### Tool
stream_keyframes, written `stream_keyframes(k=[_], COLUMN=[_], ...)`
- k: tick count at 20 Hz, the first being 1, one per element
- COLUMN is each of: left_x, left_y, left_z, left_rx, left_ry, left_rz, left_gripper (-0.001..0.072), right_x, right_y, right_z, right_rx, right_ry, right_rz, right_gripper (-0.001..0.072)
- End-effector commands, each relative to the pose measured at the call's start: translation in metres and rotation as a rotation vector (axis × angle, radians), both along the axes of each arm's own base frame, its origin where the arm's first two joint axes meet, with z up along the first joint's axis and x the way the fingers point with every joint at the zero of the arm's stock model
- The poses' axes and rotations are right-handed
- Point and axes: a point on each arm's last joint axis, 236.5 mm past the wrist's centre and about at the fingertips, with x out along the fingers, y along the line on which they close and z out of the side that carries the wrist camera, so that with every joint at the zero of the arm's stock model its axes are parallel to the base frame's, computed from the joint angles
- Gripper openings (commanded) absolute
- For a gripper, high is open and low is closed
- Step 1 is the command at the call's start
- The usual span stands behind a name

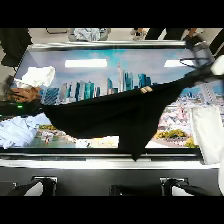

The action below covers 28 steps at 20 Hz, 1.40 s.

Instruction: Fold the shirts.

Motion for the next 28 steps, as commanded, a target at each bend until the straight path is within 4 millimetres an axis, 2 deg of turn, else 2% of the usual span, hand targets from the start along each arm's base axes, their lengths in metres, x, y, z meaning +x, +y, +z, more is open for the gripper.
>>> stream_keyframes(k=[1,3,5,7,9,11,13,14,15,17,18,19,20,21,22,23,24,26,27,28], left_x=[0.055,0.094,0.124,0.141,0.147,0.151,0.162,0.168,0.171,0.17,0.169,0.168,0.166,0.164,0.159,0.149,0.132,0.094,0.077,0.065], left_y=[-0.001,-0.001,-0.004,-0.009,-0.015,-0.014,-0.007,-0.006,-0.01,-0.025,-0.033,-0.041,-0.045,-0.047,-0.043,-0.032,-0.014,0.025,0.034,0.034], left_z=[-0.071,-0.08,-0.082,-0.082,-0.077,-0.063,-0.044,-0.039,-0.039,-0.055,-0.065,-0.075,-0.081,-0.082,-0.077,-0.074,-0.073,-0.081,-0.087,-0.093], left_rx=[-0.065,-0.099,-0.118,-0.114,-0.112,-0.108,-0.101,-0.1,-0.101,-0.108,-0.117,-0.126,-0.136,-0.147,-0.156,-0.152,-0.126,-0.087,-0.102,-0.127], left_ry=[0.067,0.064,0.047,0.028,0.014,-0.007,-0.053,-0.07,-0.075,-0.044,-0.02,0.007,0.029,0.05,0.069,0.105,0.167,0.319,0.391,0.437], left_rz=[0.003,-0.006,-0.02,-0.038,-0.057,-0.074,-0.067,-0.054,-0.049,-0.07,-0.077,-0.081,-0.077,-0.07,-0.081,-0.104,-0.13,-0.116,-0.094,-0.079], left_gripper=[0.0033,0.0033,0.0033,0.0033,0.0033,0.0034,0.0032,0.0033,0.0033,0.0033,0.0036,0.0097,0.0305,0.0553,0.0614,0.0607,0.0604,0.0601,0.0598,0.0598], right_x=[0.068,0.09,0.104,0.108,0.107,0.108,0.108,0.105,0.1,0.088,0.08,0.074,0.072,0.069,0.065,0.058,0.047,0.013,-0.01,-0.03], right_y=[0.008,0.012,0.023,0.029,0.029,0.015,-0.013,-0.024,-0.031,-0.029,-0.021,-0.013,-0.01,-0.006,-0.008,-0.016,-0.031,-0.064,-0.076,-0.081], right_z=[-0.072,-0.082,-0.088,-0.095,-0.095,-0.075,-0.044,-0.036,-0.036,-0.057,-0.074,-0.09,-0.098,-0.103,-0.1,-0.094,-0.089,-0.092,-0.1,-0.107], right_rx=[0.188,0.297,0.397,0.445,0.44,0.41,0.336,0.325,0.326,0.327,0.342,0.353,0.355,0.354,0.335,0.297,0.254,0.231,0.234,0.241], right_ry=[-0.073,-0.134,-0.169,-0.166,-0.163,-0.205,-0.273,-0.288,-0.274,-0.18,-0.108,-0.046,-0.02,0.0,0.012,0.023,0.044,0.144,0.23,0.309], right_rz=[-0.164,-0.256,-0.286,-0.298,-0.297,-0.296,-0.3,-0.313,-0.329,-0.341,-0.343,-0.343,-0.342,-0.338,-0.318,-0.279,-0.255,-0.276,-0.288,-0.287], right_gripper=[0.0036,0.0036,0.0037,0.0037,0.0037,0.0036,0.0036,0.0036,0.0036,0.0036,0.0037,0.005,0.0188,0.0509,0.072,0.0678,0.0676,0.0649,0.0578,0.0556])
